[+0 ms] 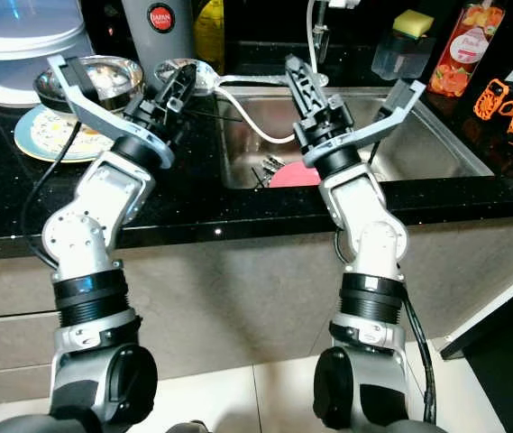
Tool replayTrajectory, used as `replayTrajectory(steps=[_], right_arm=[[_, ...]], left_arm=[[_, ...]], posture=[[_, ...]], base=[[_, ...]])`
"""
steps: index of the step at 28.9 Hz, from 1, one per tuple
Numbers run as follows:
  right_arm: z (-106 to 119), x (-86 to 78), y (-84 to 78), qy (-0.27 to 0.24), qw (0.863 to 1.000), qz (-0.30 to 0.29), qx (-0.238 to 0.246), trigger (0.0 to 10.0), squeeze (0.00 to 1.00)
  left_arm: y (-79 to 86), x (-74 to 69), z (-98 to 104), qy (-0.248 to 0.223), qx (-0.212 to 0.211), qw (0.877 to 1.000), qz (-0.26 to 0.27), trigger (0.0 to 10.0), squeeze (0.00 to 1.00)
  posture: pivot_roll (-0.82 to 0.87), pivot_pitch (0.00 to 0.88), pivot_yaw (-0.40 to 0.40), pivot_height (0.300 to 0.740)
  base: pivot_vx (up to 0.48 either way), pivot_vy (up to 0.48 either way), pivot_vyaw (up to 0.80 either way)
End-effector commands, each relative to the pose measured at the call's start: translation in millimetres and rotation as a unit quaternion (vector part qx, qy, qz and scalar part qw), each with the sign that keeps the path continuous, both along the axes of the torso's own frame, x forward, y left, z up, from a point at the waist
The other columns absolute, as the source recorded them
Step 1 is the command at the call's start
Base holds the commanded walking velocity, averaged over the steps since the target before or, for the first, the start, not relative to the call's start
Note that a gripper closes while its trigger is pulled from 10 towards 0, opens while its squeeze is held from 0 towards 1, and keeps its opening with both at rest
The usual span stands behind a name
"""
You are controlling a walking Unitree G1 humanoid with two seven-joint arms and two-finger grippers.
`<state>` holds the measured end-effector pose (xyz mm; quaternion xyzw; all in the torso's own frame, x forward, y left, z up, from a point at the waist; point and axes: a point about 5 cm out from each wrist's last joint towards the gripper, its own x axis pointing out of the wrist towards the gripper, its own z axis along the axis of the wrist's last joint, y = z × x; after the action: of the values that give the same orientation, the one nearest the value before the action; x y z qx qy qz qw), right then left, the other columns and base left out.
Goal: Kitchen organization
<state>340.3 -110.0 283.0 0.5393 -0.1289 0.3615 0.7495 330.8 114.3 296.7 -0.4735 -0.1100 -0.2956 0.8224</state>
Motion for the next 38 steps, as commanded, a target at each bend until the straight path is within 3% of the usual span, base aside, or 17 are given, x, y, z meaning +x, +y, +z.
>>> replayTrajectory(steps=[1,5,11,23,38], right_arm=[[-2.2,-1.0,-2.7,0.002,1.0,0.0,-0.005,10.0,0.0],[-5.8,-2.6,-2.5,0.001,1.0,0.002,-0.018,10.0,0.0],[-6.8,-2.0,-3.5,0.002,1.0,0.001,-0.023,10.0,0.0],[-8.1,-1.1,-1.8,0.004,1.0,0.002,-0.028,10.0,0.0],[-13.7,0.5,-1.4,0.013,0.999,0.002,-0.036,10.0,0.0]], left_arm=[[1.7,0.8,2.1,-0.001,0.003,1.0,0.008,10.0,0.0],[13.7,3.8,8.3,-0.012,0.004,0.999,0.034,10.0,0.0],[13.0,2.0,10.9,-0.02,0.002,0.999,0.033,10.0,0.0],[-0.4,-8.4,6.0,-0.025,0.006,1.0,0.001,10.0,0.0],[-16.3,-16.1,-15.5,0.007,0.023,0.999,-0.027,10.0,0.0]], posture=[[0.18,0.0,-0.06,0.74],[0.17,0.0,-0.071,0.74],[0.17,0.0,-0.078,0.74],[0.17,0.0,-0.081,0.74],[0.17,0.0,-0.086,0.74]], base=[[0.0,0.0,0.0],[0.0,0.0,0.0],[0.0,0.0,0.0],[0.0,0.0,0.0],[0.0,0.0,0.0]])
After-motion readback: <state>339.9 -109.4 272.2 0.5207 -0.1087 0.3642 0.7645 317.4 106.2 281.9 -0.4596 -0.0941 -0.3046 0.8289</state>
